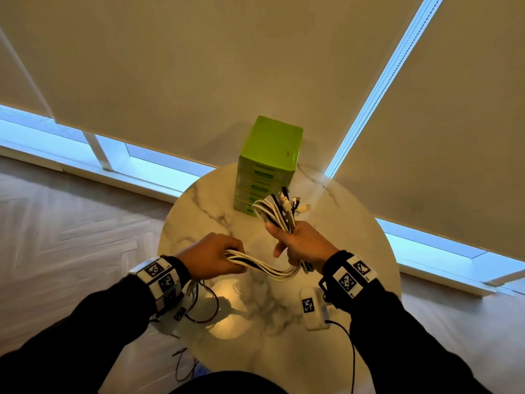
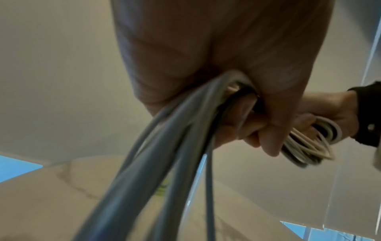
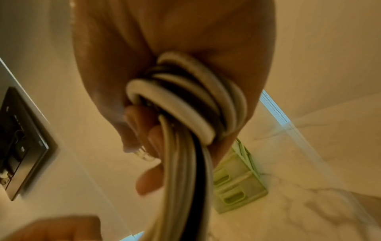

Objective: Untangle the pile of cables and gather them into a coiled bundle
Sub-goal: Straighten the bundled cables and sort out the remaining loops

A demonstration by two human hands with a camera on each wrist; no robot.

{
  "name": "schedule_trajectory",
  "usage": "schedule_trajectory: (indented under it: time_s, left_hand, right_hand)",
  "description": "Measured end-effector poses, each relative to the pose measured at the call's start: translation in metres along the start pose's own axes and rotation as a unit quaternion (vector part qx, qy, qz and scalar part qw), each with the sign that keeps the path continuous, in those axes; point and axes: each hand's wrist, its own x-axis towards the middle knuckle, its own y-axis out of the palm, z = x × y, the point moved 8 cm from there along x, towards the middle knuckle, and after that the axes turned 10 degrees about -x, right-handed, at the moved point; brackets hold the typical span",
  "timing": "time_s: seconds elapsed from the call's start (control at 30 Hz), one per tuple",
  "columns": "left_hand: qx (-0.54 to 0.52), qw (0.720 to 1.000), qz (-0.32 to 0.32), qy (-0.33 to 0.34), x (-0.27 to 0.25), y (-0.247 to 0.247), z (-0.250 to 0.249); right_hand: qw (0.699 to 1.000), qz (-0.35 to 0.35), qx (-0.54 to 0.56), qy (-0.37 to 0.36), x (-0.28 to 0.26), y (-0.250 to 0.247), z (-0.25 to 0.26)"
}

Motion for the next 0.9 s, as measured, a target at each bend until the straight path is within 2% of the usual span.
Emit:
schedule_trajectory:
  time_s: [0.07,0.2,0.3,0.37,0.5,0.57,0.7,0.8,0.9]
  left_hand:
    - [0.018,1.0,-0.008,0.009,0.005,-0.008,-0.008]
    - [-0.004,0.999,-0.028,0.018,0.011,-0.022,-0.021]
    - [-0.043,0.997,-0.046,0.047,0.017,-0.026,-0.039]
    - [-0.048,0.996,-0.05,0.057,0.022,-0.027,-0.048]
    - [-0.065,0.994,-0.047,0.079,0.024,-0.023,-0.053]
    - [-0.082,0.989,-0.072,0.101,0.02,-0.022,-0.054]
    - [-0.099,0.986,-0.113,0.067,0.012,-0.016,-0.034]
    - [-0.1,0.984,-0.128,0.069,0.01,-0.01,-0.034]
    - [-0.132,0.975,-0.164,0.068,0.01,-0.013,-0.037]
  right_hand:
    - [0.999,0.033,-0.022,0.005,-0.003,0.012,0.0]
    - [0.998,0.051,-0.04,-0.003,-0.007,0.026,0.001]
    - [0.994,0.089,0.002,-0.055,-0.015,0.043,0.014]
    - [0.994,0.085,0.021,-0.065,-0.016,0.048,0.016]
    - [0.998,0.065,0.017,-0.014,-0.015,0.04,0.004]
    - [0.998,0.046,0.033,0.004,-0.016,0.029,0.0]
    - [0.997,0.021,0.069,0.02,-0.01,0.013,-0.007]
    - [0.994,0.039,0.102,0.014,-0.009,0.014,-0.008]
    - [0.977,0.066,0.205,0.006,-0.012,0.024,-0.007]
